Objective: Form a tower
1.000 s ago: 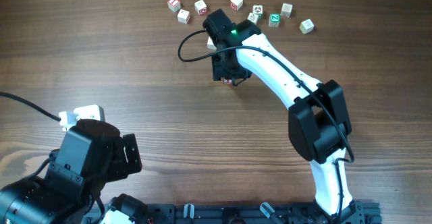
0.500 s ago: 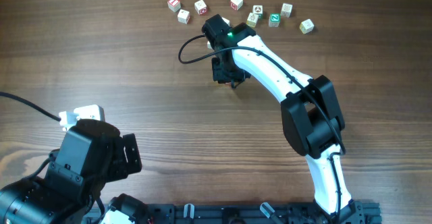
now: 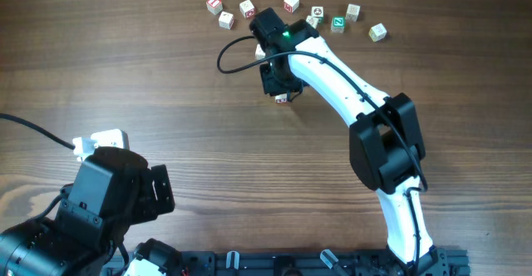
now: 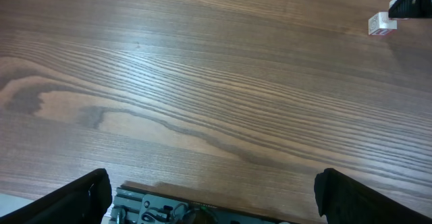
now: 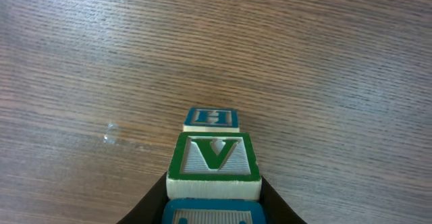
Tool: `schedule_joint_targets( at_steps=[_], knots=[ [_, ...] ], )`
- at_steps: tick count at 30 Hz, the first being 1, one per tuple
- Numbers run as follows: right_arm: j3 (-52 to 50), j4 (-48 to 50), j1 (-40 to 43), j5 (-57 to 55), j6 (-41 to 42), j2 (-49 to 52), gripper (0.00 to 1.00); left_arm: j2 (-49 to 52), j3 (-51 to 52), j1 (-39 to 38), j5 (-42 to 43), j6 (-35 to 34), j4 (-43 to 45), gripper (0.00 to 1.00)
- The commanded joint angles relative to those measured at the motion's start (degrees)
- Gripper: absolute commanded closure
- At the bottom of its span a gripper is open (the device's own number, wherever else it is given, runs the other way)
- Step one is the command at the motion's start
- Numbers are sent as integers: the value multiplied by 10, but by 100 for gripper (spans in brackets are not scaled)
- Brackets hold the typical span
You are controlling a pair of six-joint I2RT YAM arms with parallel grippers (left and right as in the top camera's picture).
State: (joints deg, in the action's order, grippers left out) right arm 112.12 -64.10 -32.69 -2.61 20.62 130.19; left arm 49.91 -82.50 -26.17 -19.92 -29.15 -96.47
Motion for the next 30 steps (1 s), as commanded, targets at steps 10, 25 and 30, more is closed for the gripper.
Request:
schedule_joint_targets(
  at_steps=[10,25,30],
  knots=[
    [-20,5,3,16,-11,9,87,-2,0,3,-9,9,0,0],
    [-20,4,5,25,-11,27,85,-2,0,3,-9,9,0,0],
    [-20,5,5,25,-11,27,61,-2,0,3,-9,9,0,0]
  ],
)
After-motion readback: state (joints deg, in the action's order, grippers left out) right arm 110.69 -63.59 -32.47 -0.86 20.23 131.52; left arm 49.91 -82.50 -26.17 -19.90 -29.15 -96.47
